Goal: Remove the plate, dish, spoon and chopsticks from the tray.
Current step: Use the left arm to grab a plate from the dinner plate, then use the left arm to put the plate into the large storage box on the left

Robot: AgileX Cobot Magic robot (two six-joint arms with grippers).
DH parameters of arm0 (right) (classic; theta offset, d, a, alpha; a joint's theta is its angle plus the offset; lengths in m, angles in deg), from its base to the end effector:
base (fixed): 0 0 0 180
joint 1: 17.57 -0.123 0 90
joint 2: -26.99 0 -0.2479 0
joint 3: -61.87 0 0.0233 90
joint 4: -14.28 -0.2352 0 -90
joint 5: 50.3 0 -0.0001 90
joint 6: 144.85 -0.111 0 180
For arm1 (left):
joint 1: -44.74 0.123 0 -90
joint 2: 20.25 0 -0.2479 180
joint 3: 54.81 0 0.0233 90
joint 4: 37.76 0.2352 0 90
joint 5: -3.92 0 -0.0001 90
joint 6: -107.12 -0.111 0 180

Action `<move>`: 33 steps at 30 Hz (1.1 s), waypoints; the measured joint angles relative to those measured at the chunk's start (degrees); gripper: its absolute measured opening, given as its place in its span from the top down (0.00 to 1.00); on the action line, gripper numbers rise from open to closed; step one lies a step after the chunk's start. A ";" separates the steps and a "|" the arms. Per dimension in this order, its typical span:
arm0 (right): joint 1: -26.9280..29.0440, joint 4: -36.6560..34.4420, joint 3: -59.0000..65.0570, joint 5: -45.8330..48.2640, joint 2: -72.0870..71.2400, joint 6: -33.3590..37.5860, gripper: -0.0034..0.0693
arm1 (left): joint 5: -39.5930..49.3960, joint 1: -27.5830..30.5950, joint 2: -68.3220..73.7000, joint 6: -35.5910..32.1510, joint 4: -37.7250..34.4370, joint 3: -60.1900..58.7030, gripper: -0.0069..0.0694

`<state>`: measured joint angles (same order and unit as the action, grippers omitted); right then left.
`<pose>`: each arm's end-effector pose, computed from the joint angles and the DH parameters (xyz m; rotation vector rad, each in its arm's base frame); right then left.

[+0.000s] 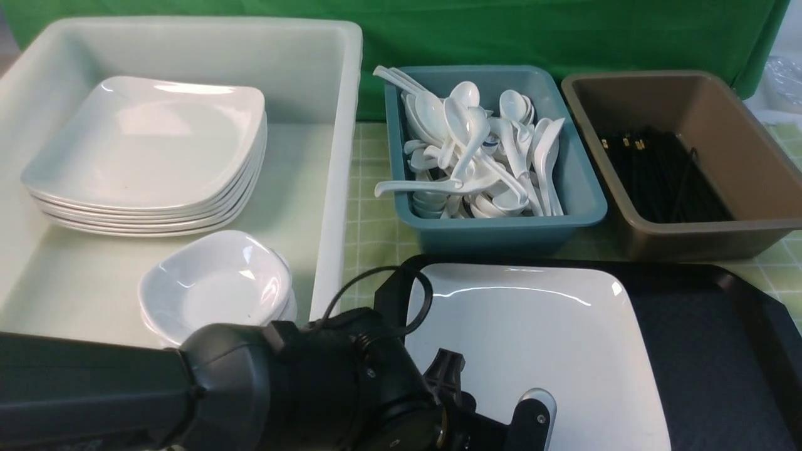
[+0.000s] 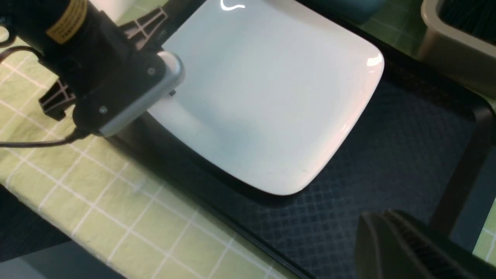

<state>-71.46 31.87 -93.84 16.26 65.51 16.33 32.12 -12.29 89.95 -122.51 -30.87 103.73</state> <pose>0.0768 0.0531 0.3393 -0.6594 2.1282 0.3178 0.1768 -0.2610 0.1128 2.3115 1.5545 0.0733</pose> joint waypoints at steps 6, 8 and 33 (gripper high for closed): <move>0.00 -0.16 0.00 0.00 0.00 0.00 0.88 | -0.91 0.00 0.56 1.95 1.94 0.16 0.48; 0.00 -0.21 0.00 0.00 0.00 0.00 0.88 | -1.05 -0.07 0.69 2.54 2.78 0.16 0.60; 0.00 5.65 -3.46 -0.60 -0.04 -1.64 0.85 | 13.09 -10.66 -28.87 8.54 -4.90 5.13 0.87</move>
<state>-71.46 37.52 -97.30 15.67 65.47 14.70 45.21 -22.95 61.08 -113.97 -35.77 108.86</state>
